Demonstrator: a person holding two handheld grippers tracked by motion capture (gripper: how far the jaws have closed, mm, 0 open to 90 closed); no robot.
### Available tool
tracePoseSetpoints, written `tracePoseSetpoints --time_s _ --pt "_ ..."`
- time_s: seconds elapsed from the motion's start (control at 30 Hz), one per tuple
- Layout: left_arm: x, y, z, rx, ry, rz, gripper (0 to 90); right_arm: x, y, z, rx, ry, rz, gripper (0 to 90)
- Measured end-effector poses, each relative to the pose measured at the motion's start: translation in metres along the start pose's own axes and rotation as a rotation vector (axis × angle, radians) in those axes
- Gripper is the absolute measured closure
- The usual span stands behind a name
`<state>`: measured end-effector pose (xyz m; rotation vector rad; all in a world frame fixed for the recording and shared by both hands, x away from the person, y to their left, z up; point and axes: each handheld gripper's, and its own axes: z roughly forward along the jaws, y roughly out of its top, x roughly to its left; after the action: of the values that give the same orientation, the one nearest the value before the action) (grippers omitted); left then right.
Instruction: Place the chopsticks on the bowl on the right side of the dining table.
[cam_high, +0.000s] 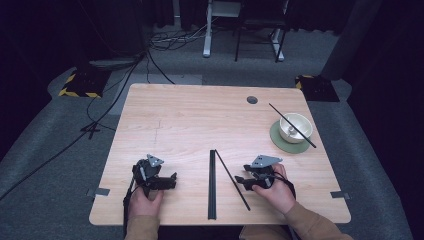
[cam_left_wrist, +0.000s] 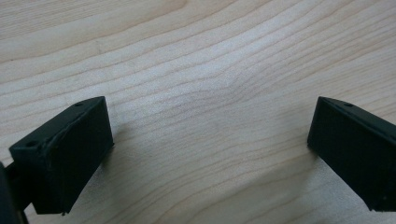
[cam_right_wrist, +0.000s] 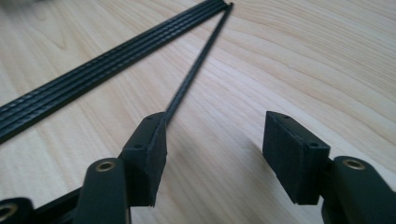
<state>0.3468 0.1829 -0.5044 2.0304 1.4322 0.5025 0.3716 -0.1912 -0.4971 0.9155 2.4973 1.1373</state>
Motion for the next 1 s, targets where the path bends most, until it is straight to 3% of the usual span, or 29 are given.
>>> tracePoseSetpoints --time_s 0.17,0.3,0.4,0.6,0.77,1.0 --pt "0.0 0.0 0.0 0.0 0.0 0.0 0.3 0.005 0.002 -0.007 -0.027 0.026 -0.001 44.9" --pt "0.0 0.0 0.0 0.0 -0.001 0.0 0.3 0.02 0.003 -0.006 0.0 0.066 -0.052 52.2" --pt "0.0 0.0 0.0 0.0 0.0 0.0 0.3 0.023 0.001 -0.003 0.03 0.058 -0.078 60.6" --pt "0.0 0.0 0.0 0.0 0.0 0.0 0.3 0.008 0.0 -0.005 0.059 0.007 -0.067 77.2" --pt "0.0 0.0 0.0 0.001 0.004 -0.001 0.4 -0.007 -0.001 -0.008 0.059 -0.019 -0.027 83.8" --pt "-0.001 0.0 0.0 0.002 0.006 -0.002 0.4 -0.012 -0.001 -0.009 0.06 -0.031 0.007 86.3"
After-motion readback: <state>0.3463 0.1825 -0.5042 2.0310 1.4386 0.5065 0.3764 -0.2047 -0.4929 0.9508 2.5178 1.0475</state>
